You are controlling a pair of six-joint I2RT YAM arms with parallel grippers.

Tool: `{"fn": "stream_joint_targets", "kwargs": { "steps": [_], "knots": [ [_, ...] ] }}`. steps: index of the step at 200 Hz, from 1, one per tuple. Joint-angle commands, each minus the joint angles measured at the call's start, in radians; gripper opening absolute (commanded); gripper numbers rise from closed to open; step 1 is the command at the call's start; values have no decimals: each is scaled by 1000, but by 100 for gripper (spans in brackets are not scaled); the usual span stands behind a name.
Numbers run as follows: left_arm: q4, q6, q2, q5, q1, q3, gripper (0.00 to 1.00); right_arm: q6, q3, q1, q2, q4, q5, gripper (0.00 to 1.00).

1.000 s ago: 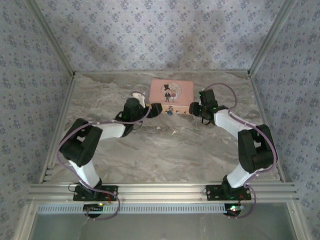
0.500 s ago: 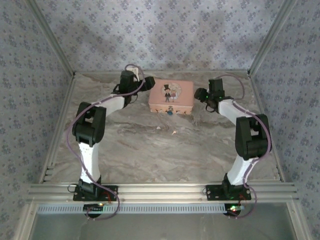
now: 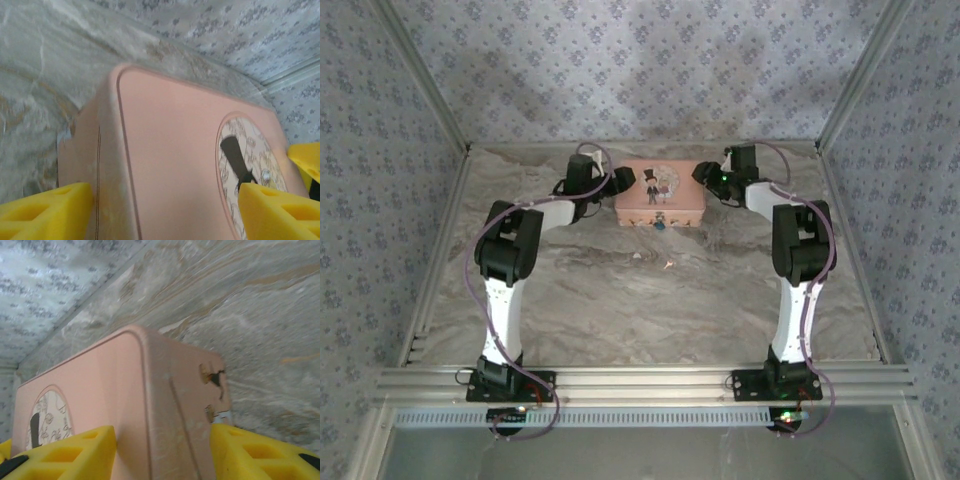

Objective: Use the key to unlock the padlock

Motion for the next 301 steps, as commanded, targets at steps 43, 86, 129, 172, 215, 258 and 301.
{"fn": "stream_joint_targets", "kwargs": {
  "steps": [43, 86, 129, 172, 215, 258, 301],
  "knots": [
    [211, -117, -233, -25, -74, -326, 75, -88, 74, 84, 58, -93, -102, 54],
    [255, -114, -382, -130, -82, -560, 75, -168, 117, 98, 58, -229, -2, 55],
    [209, -80, -436, -140, -59, -571, 76, -178, -36, 61, -116, -201, 125, 58],
    [191, -73, -463, -137, -60, -560, 76, -133, -320, 29, -372, -100, 186, 60],
    [171, -65, -460, -129, -60, -546, 76, 7, -640, 68, -573, 102, 97, 61],
    [162, -70, -450, -127, -59, -528, 76, 188, -885, 212, -526, 533, 101, 58],
    [8, -11, -494, -213, -23, -434, 77, 244, -872, 284, -388, 674, 98, 55]
  ]
}}
